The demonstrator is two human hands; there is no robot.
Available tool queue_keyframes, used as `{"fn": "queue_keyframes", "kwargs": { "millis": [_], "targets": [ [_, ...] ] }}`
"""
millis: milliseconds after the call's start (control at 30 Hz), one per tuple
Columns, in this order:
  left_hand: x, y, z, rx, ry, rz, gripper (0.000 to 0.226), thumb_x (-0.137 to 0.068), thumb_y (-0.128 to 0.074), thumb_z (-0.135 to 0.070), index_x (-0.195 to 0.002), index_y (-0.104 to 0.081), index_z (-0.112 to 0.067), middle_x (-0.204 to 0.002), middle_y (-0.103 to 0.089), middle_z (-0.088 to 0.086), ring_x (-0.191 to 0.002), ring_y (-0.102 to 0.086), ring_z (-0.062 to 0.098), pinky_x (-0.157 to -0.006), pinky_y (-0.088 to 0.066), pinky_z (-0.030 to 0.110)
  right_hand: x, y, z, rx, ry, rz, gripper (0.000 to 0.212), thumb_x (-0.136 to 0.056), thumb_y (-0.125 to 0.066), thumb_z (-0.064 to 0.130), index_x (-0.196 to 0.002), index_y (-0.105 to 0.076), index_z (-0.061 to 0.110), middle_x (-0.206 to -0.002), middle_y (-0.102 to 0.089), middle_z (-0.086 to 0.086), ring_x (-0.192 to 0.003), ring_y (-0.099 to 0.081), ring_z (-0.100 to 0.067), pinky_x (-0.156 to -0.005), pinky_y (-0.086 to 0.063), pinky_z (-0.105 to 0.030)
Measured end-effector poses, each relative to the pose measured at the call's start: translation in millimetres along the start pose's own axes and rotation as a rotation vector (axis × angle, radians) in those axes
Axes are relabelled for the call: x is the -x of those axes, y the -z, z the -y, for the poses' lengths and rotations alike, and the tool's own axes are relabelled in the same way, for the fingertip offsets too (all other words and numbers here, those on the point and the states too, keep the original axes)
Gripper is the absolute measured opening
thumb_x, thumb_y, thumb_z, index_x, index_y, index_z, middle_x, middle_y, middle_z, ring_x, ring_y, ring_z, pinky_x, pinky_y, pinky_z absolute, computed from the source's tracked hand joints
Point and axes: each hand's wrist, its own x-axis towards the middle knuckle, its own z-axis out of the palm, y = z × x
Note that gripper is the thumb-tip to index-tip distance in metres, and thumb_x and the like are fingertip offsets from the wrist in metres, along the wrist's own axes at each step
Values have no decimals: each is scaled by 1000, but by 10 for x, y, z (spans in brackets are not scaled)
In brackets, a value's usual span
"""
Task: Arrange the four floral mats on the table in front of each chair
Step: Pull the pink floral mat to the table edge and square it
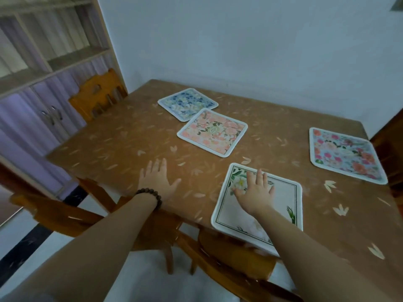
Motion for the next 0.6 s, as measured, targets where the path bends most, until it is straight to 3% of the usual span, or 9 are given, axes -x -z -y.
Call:
{"fn": "queue_keyframes", "kwargs": {
  "millis": [200, 600],
  "targets": [
    [-375, 108, 583, 29, 3, 2, 89, -83, -34, -70, -150, -4, -20, -159, -5, 5, -145, -6, 26, -116, -9, 51, -151, -177, 661, 42, -20, -4, 75, -92, -31, 62, -152, -8, 23, -159, 10, -10, -145, 10, -28, -115, -2, -55],
    [-1643, 136, 1924, 30, -235, 103, 90, -85, -36, -68, -150, 2, -19, -159, -2, 4, -146, -1, 24, -117, -5, 47, -581, -961, 2339, -44, -263, -34, 71, -91, -34, 61, -150, -13, 26, -159, 10, -8, -145, 12, -26, -115, -2, -55]
  ]
}}
